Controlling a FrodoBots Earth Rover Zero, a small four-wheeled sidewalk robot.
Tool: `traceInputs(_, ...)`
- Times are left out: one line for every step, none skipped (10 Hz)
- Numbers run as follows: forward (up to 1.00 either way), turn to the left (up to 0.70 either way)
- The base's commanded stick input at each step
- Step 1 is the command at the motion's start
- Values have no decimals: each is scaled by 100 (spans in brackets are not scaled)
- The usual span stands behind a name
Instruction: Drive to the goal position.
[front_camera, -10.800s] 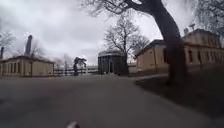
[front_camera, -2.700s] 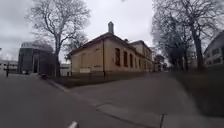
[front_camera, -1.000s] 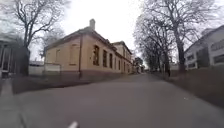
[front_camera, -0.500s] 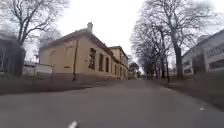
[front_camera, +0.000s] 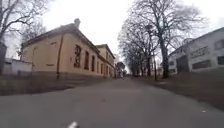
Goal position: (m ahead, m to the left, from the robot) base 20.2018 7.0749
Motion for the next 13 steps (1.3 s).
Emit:
traceInputs(100,0)
traceInputs(100,0)
traceInputs(100,0)
traceInputs(100,0)
traceInputs(100,0)
traceInputs(100,0)
traceInputs(100,0)
traceInputs(100,0)
traceInputs(100,0)
traceInputs(100,0)
traceInputs(100,0)
traceInputs(100,0)
traceInputs(100,0)
